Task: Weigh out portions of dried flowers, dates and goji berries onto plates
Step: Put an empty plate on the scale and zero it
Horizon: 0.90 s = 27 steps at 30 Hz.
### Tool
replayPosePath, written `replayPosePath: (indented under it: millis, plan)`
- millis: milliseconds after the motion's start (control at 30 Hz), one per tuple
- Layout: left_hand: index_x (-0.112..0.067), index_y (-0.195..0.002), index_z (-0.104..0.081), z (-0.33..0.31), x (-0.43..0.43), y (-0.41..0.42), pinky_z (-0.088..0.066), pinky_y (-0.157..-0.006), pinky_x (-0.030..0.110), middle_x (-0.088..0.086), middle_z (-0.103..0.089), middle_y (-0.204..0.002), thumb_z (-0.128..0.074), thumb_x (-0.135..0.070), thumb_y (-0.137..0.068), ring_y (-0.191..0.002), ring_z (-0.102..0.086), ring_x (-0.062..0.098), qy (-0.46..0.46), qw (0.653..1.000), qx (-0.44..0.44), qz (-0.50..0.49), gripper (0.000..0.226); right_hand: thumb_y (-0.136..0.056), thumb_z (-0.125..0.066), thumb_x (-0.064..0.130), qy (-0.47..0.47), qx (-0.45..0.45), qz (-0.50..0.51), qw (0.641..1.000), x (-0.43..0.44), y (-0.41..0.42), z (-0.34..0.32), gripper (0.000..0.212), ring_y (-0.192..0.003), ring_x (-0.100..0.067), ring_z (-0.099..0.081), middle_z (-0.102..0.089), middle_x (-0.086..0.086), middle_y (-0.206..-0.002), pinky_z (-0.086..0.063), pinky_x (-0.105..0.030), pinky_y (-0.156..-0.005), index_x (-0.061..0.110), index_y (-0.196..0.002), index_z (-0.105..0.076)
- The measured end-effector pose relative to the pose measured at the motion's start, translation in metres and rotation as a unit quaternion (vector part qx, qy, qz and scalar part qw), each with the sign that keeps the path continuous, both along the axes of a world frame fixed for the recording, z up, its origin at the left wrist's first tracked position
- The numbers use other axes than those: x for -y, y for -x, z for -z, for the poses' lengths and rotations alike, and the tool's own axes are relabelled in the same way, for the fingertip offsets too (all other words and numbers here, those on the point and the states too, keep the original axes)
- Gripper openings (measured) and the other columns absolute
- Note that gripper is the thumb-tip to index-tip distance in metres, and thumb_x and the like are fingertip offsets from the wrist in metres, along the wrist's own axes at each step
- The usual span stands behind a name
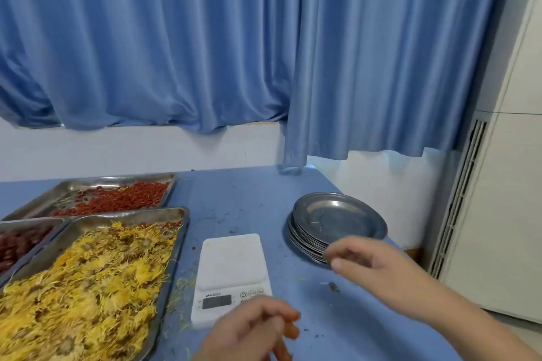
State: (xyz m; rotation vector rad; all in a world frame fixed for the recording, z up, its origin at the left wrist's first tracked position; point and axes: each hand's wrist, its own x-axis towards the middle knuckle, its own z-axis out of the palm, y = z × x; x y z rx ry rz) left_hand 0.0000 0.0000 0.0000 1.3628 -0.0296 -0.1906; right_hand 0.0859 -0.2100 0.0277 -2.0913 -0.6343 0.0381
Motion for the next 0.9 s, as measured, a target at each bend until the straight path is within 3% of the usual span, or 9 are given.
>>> replayPosePath:
  millis: [67, 167, 233, 333, 500, 667, 767, 833, 900]
  plan:
    - [-0.013, -0.073, -0.078, -0.009, -0.025, -0.028, -0.042, -0.048, 0.026, 0.011, -0.070, -0.073, -0.062, -0.005, -0.088, -0.055, -0.060, 0.023, -0.017, 0.997, 0.042, -0.058, 0.023, -0.087, -0.064, 0.025, 0.070, 0.078, 0.118, 0.988, -0.004, -0.034, -0.001, 0.013, -0.088, 0.000, -0.060, -0.067, 0.010, -0.094, -0.046, -0.018, -0.082, 0.035, -0.093, -0.067]
    - [-0.016, -0.083, -0.078, -0.020, -0.051, -0.065, -0.042, -0.056, 0.029, 0.006, -0.070, -0.078, -0.051, -0.010, -0.096, -0.060, -0.060, 0.020, -0.041, 0.988, 0.043, -0.140, 0.030, -0.091, -0.056, 0.033, 0.265, 0.104, 0.171, 0.943, -0.005, -0.078, 0.009, 0.034, -0.115, -0.016, -0.053, -0.056, 0.003, -0.120, -0.040, -0.028, -0.095, 0.020, -0.123, -0.057]
    - [-0.016, -0.095, -0.074, -0.016, -0.061, -0.084, -0.042, -0.059, 0.029, 0.004, -0.070, -0.081, -0.052, -0.014, -0.095, -0.063, -0.060, 0.018, -0.052, 0.986, 0.037, -0.152, 0.023, -0.091, -0.052, 0.037, 0.342, 0.077, 0.155, 0.924, -0.005, -0.090, 0.022, 0.027, -0.113, -0.023, -0.052, -0.054, 0.001, -0.113, -0.041, -0.031, -0.085, 0.021, -0.113, -0.056]
    - [-0.017, -0.100, -0.071, -0.015, -0.083, -0.110, -0.043, -0.061, 0.029, 0.001, -0.071, -0.082, -0.050, -0.015, -0.096, -0.065, -0.062, 0.017, -0.071, 0.980, 0.029, -0.185, 0.021, -0.087, -0.049, 0.030, 0.416, 0.150, 0.145, 0.885, -0.006, -0.097, 0.034, 0.013, -0.095, -0.025, -0.057, -0.059, 0.000, -0.096, -0.041, -0.031, -0.068, 0.019, -0.090, -0.055]
    - [-0.016, -0.101, -0.068, -0.017, -0.106, -0.129, -0.043, -0.059, 0.029, 0.004, -0.067, -0.087, -0.050, -0.015, -0.097, -0.065, -0.060, 0.019, -0.075, 0.973, 0.017, -0.219, 0.019, -0.083, -0.047, 0.022, 0.391, 0.247, 0.154, 0.873, -0.006, -0.100, 0.038, 0.010, -0.080, -0.021, -0.055, -0.058, 0.003, -0.080, -0.031, -0.029, -0.056, 0.020, -0.075, -0.052]
    - [-0.011, -0.111, -0.064, -0.020, -0.123, -0.138, -0.040, -0.059, 0.030, 0.006, -0.063, -0.087, -0.048, -0.015, -0.099, -0.067, -0.057, 0.022, -0.057, 0.969, -0.003, -0.239, 0.020, -0.078, -0.052, 0.009, 0.312, 0.301, 0.184, 0.882, -0.013, -0.098, 0.033, 0.021, -0.082, -0.024, -0.057, -0.062, 0.002, -0.084, -0.049, -0.035, -0.062, 0.018, -0.088, -0.068]
    - [-0.009, -0.117, -0.063, -0.016, -0.135, -0.139, -0.040, -0.058, 0.029, 0.004, -0.064, -0.087, -0.049, -0.018, -0.098, -0.067, -0.057, 0.020, -0.054, 0.970, 0.002, -0.237, 0.025, -0.062, -0.066, -0.004, 0.337, 0.388, 0.172, 0.840, -0.021, -0.097, 0.021, 0.016, -0.068, -0.030, -0.059, -0.062, -0.005, -0.071, -0.047, -0.032, -0.056, 0.008, -0.072, -0.067]
    - [-0.011, -0.119, -0.064, -0.012, -0.143, -0.138, -0.041, -0.059, 0.029, 0.001, -0.065, -0.085, -0.050, -0.021, -0.097, -0.065, -0.059, 0.018, -0.057, 0.970, 0.005, -0.237, 0.027, -0.049, -0.074, -0.007, 0.333, 0.446, 0.170, 0.813, -0.029, -0.094, 0.014, 0.024, -0.056, -0.029, -0.055, -0.056, -0.006, -0.062, -0.041, -0.029, -0.051, 0.008, -0.060, -0.059]
    - [-0.013, -0.119, -0.065, -0.007, -0.150, -0.137, -0.041, -0.060, 0.029, 0.000, -0.065, -0.085, -0.051, -0.023, -0.097, -0.065, -0.059, 0.017, -0.053, 0.970, 0.008, -0.239, 0.028, -0.048, -0.073, -0.008, 0.314, 0.483, 0.171, 0.799, -0.038, -0.090, 0.009, 0.027, -0.056, -0.028, -0.052, -0.054, -0.007, -0.062, -0.041, -0.031, -0.050, 0.009, -0.060, -0.055]
